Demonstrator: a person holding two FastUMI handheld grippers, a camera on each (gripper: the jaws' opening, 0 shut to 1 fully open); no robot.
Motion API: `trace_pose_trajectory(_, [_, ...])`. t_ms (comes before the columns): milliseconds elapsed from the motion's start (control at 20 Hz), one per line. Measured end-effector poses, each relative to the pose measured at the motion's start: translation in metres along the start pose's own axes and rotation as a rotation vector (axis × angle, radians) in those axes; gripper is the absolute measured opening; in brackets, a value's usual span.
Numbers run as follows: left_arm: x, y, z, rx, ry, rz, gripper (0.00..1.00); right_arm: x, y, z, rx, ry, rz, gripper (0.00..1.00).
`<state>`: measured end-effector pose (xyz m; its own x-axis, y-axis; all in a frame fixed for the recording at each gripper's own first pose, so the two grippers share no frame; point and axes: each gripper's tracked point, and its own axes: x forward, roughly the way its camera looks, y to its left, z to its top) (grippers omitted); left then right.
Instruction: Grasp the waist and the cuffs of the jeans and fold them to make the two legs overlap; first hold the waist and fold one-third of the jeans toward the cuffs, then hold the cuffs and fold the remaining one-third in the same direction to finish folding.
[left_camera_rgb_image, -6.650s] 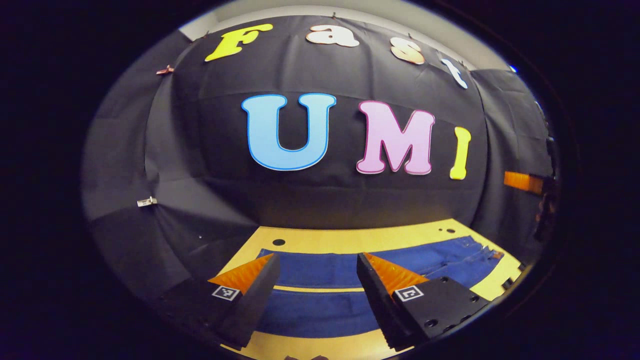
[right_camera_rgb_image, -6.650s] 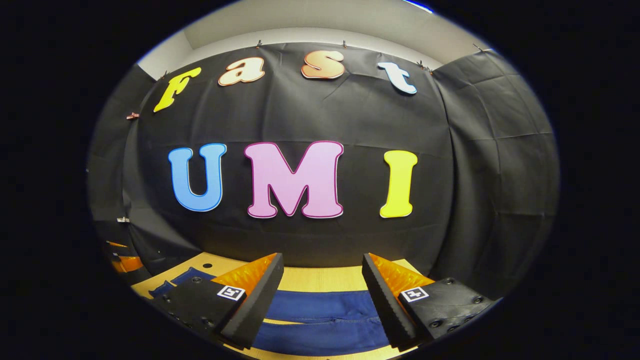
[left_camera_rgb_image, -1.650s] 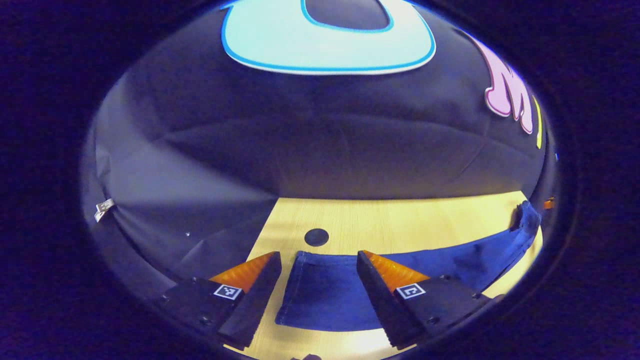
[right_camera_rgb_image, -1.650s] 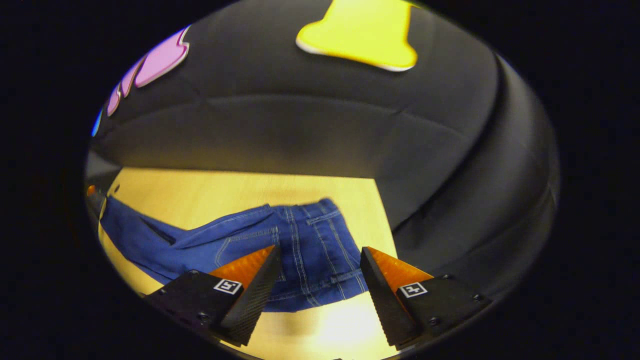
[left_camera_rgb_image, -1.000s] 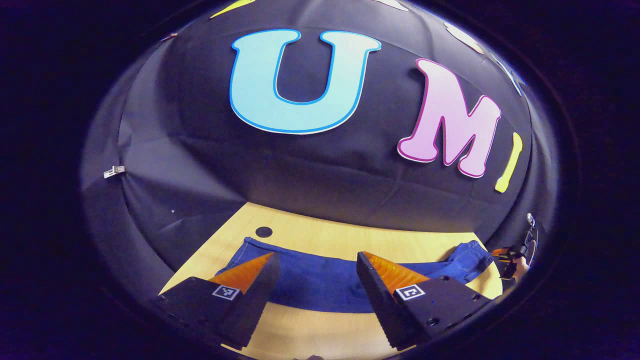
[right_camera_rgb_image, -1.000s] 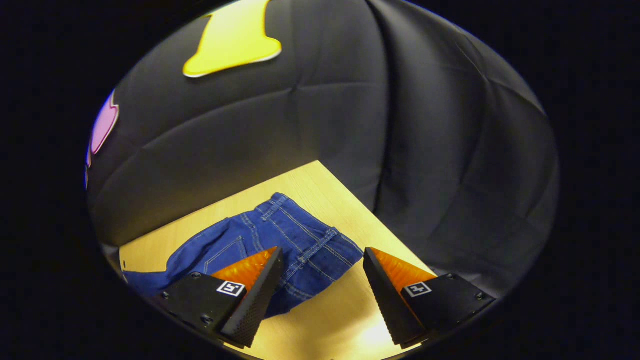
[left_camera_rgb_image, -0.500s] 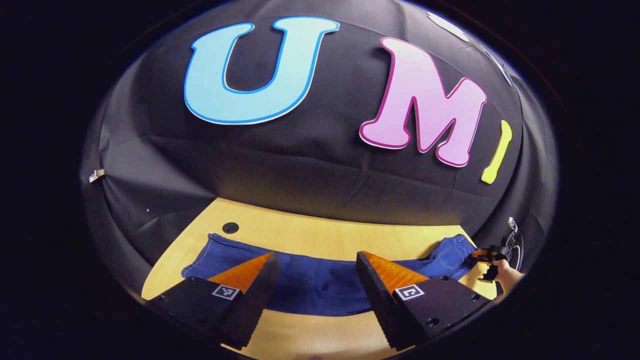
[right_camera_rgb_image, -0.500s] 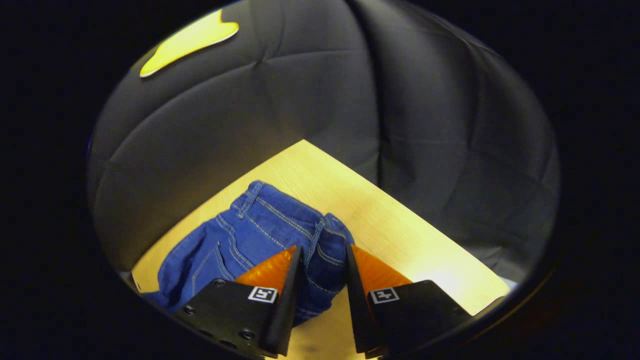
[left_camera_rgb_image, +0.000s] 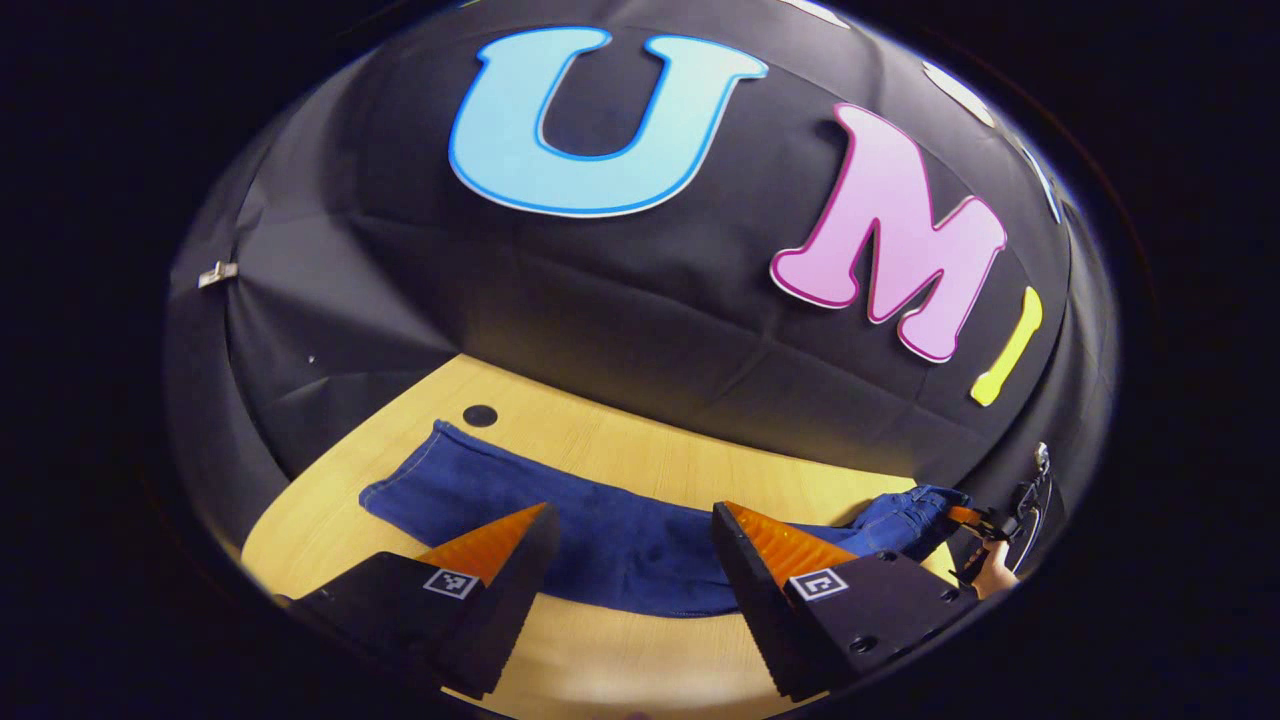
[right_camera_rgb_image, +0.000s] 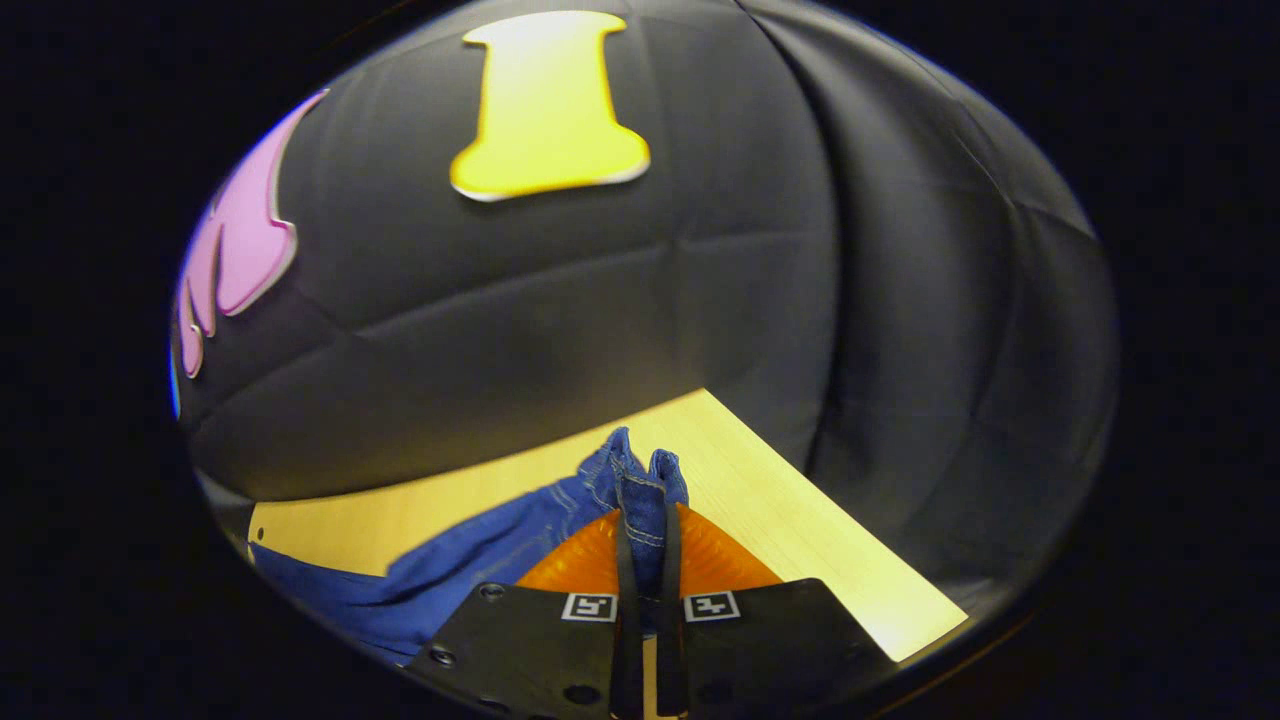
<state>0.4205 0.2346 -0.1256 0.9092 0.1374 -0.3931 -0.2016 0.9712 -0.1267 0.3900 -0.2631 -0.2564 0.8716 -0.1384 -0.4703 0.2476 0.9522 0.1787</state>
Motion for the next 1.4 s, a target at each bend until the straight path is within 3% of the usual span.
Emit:
trace_pose_trajectory(200, [-0.007,0.015,-0.005,-0.044,-0.010,0.004,0.97,-0.044,0.027,0.011,-0.098,-0.107,0.175,0.09])
trace_pose_trajectory(350, [-0.012,0.030,-0.010,-0.061,-0.013,0.006,0.97,-0.080,0.040,-0.008,-0.250,-0.191,0.309,0.09])
trace_pose_trajectory(550, [-0.012,0.061,-0.013,-0.056,-0.045,0.062,0.97,-0.116,0.050,-0.050,-0.384,-0.167,0.487,0.09])
trace_pose_trajectory(700, [-0.002,0.067,-0.013,-0.082,-0.076,0.038,0.97,-0.124,0.033,-0.070,-0.447,-0.150,0.578,0.09])
trace_pose_trajectory(950, [0.015,0.125,-0.014,-0.137,-0.109,0.103,0.97,-0.118,-0.023,-0.107,-0.530,-0.037,0.584,0.09])
trace_pose_trajectory(1100, [0.025,0.175,-0.018,-0.188,-0.121,0.180,0.96,-0.117,0.007,-0.165,-0.528,0.052,0.586,0.10])
trace_pose_trajectory(1150, [0.030,0.197,-0.021,-0.211,-0.117,0.216,0.97,-0.118,0.018,-0.183,-0.508,0.093,0.607,0.19])
trace_pose_trajectory(1200, [0.031,0.224,-0.023,-0.238,-0.124,0.245,0.97,-0.124,0.021,-0.198,-0.502,0.122,0.619,0.35])
trace_pose_trajectory(1350, [0.046,0.267,-0.025,-0.242,-0.123,0.290,0.96,-0.138,0.022,-0.213,-0.528,0.142,0.630,0.94])
trace_pose_trajectory(1400, [0.053,0.276,-0.028,-0.222,-0.106,0.300,0.96,-0.140,0.021,-0.212,-0.532,0.131,0.621,0.96])
